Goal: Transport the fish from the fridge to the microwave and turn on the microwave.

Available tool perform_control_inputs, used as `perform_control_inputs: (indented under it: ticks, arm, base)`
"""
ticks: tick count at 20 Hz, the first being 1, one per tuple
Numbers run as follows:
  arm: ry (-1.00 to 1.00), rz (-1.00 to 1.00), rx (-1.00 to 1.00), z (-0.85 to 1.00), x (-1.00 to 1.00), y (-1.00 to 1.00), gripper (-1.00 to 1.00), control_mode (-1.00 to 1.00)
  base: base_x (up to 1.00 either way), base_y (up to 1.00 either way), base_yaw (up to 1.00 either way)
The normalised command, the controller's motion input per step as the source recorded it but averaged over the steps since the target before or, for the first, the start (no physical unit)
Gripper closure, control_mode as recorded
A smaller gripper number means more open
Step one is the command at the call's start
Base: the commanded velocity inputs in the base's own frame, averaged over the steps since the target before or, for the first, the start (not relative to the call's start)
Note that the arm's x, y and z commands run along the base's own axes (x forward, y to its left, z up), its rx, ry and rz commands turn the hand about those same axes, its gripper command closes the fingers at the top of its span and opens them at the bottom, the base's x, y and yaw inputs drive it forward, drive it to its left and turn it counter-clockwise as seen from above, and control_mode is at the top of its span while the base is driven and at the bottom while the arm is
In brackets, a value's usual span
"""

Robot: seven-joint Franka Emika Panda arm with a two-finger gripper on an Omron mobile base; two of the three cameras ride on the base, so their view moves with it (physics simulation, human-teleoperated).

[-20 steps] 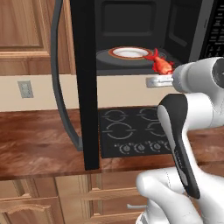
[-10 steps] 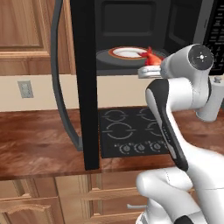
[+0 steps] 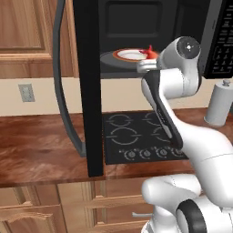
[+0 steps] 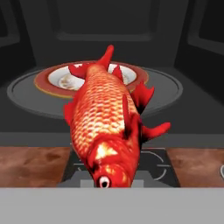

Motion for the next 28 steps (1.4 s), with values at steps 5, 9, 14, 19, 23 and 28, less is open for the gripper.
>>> perform_control_inputs:
  ticks: [5,9,14,19,23,28]
  arm:
    - [0.0,-0.04,0.0,0.0,0.61,-0.05,1.0,-1.0]
    - [0.0,-0.04,0.0,0.0,0.59,-0.01,1.0,-1.0]
    - [0.0,-0.02,0.0,0.0,0.43,0.0,1.0,-1.0]
    - [0.01,0.0,0.02,0.01,0.32,0.0,1.0,-1.0]
    - [0.01,0.0,0.0,0.0,0.36,0.0,1.0,-1.0]
    - [0.0,0.0,0.0,0.0,0.24,0.0,1.0,-1.0]
  base:
    - [0.0,0.0,0.0]
    - [0.0,0.0,0.0]
    - [0.0,0.0,0.0]
    - [0.0,0.0,0.0]
    - [0.0,0.0,0.0]
    - [0.0,0.0,0.0]
